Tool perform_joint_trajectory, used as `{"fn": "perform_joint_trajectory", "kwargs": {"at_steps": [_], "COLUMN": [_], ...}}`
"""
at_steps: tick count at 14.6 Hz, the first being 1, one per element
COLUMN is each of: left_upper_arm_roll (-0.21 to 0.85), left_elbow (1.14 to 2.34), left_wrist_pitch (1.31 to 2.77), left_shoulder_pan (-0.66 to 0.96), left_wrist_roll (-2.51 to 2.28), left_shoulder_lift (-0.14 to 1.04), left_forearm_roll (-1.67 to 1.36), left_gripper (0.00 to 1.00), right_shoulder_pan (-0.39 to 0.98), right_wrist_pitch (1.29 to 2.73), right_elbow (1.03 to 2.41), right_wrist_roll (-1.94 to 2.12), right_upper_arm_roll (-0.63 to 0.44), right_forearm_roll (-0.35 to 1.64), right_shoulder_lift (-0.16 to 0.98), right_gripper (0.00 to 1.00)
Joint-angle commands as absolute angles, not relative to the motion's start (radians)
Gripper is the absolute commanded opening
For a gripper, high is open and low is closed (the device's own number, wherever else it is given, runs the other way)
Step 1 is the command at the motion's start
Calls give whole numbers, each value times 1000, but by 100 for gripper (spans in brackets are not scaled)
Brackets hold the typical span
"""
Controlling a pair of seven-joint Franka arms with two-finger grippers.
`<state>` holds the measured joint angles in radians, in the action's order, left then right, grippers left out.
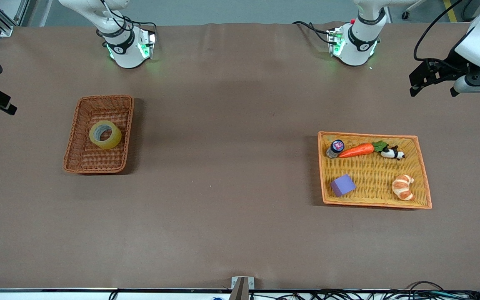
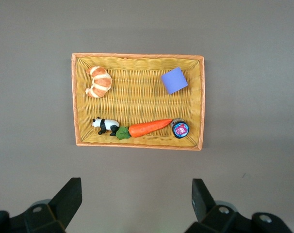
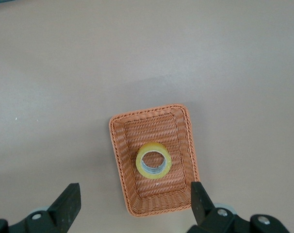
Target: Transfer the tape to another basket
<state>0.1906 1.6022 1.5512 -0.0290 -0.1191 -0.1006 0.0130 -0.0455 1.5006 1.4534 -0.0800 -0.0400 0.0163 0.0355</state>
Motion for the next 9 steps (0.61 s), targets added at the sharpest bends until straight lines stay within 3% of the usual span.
{"fn": "perform_joint_trajectory", "kwargs": {"at_steps": [1, 9], "left_upper_arm_roll": [193, 187], "left_elbow": [1575, 1575], "left_wrist_pitch": [1552, 1532], "left_shoulder_pan": [-37, -44], "left_wrist_roll": [-100, -97], "left_shoulder_lift": [-86, -86], "left_forearm_roll": [8, -9], "left_gripper": [100, 100], "right_shoulder_pan": [-52, -72], "right_wrist_pitch": [1543, 1511], "right_elbow": [1519, 1437], "right_wrist_roll": [-100, -97], "right_upper_arm_roll": [-31, -12], "right_forearm_roll": [20, 23], "right_shoulder_lift": [-12, 11], "right_gripper": [100, 100]}}
